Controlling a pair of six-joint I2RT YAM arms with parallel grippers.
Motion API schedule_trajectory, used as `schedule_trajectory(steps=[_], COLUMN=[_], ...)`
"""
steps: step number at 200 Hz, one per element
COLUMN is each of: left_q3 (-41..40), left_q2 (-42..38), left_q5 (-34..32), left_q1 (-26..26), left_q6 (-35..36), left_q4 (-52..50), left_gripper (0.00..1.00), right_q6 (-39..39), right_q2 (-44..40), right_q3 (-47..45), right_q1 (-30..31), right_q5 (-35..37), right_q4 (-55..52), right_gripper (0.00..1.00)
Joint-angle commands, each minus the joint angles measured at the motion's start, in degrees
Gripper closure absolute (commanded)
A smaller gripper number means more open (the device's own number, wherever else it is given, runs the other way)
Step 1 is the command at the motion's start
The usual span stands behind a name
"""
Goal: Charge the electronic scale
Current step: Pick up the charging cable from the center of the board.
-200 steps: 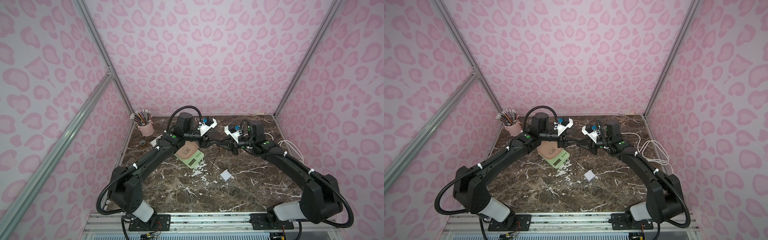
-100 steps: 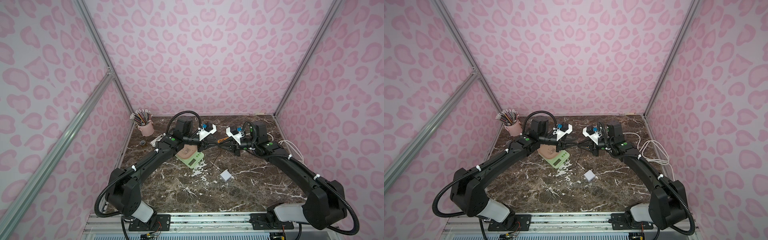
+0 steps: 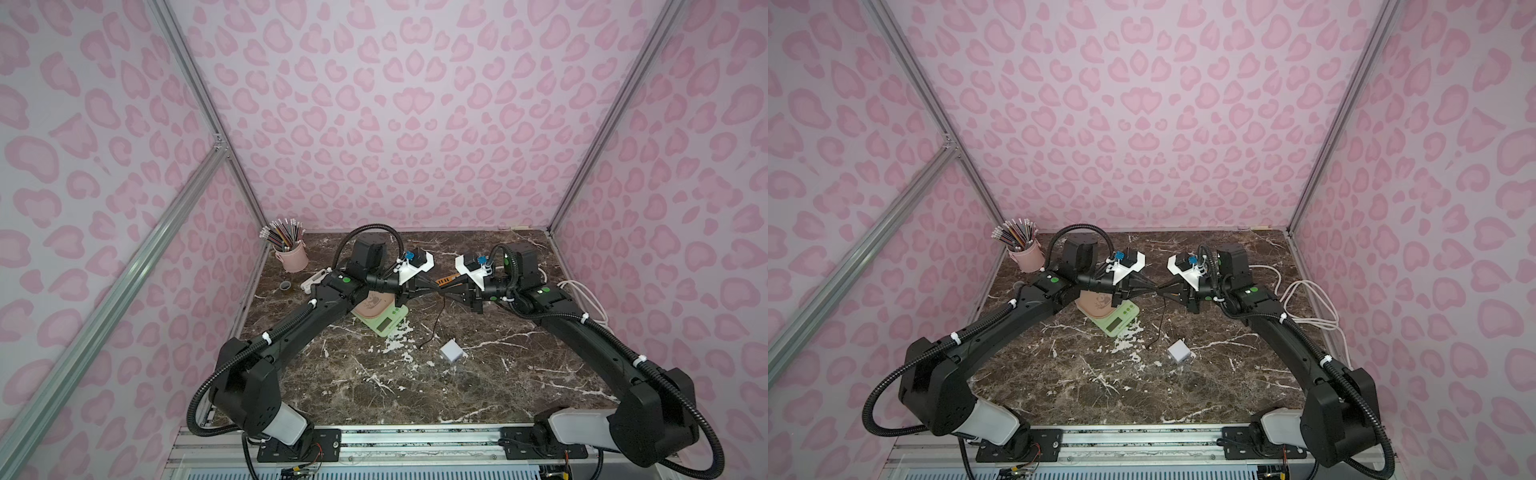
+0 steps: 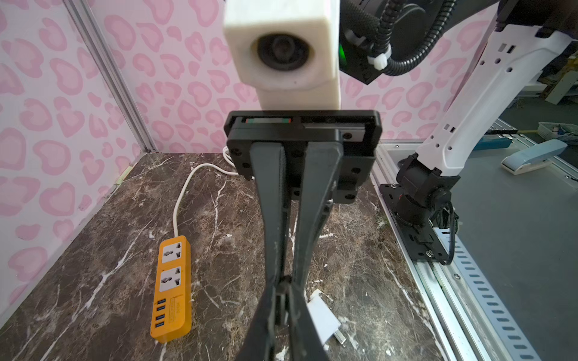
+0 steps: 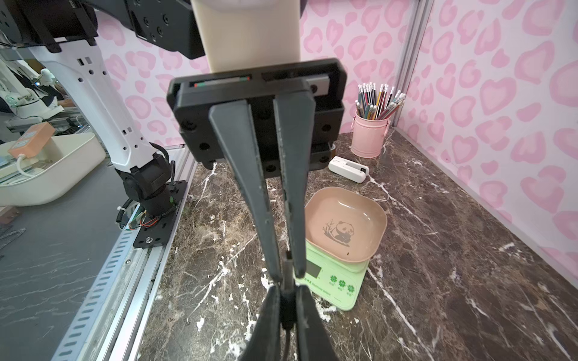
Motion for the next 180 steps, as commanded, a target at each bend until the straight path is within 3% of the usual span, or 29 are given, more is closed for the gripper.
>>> schedule_trajectory(steps=[1,71,83,95,115,180], left_q3=[0.5,-0.1,-0.5,-1.0,-2.3,-6.8], left_q2=[0.0,-1.0,-1.6,-2.2,-3.7,-7.5], left_q5=[0.9,1.7,2.2,2.8,3.2,4.6], left_q1=[-0.2,-0.2,-0.3,-0.3,-0.3,-0.2], left_q6=[0.5,-1.7,-2.7,-3.7,-7.6,-24.5], left_q4=[0.4,3.3,4.6,6.3,11.3,32.6], left_gripper=[0.9,0.95,0.95,0.95,0.94,0.94], right_q6=[-0.7,0.2,1.0,3.2,9.3,36.6], right_q2=[-0.5,-1.4,-1.9,-2.7,-4.9,-10.2], right_q3=[-0.2,-0.6,-1.2,-2.5,-6.4,-21.6], right_q1=[0.0,-0.6,-0.9,-1.9,-3.6,-3.7], right_q5=[-0.8,-0.9,-1.4,-2.7,-4.9,1.0], right_q4=[1.4,2.4,3.5,6.5,15.9,59.2], right_gripper=[1.0,1.0,0.96,0.85,0.71,0.58])
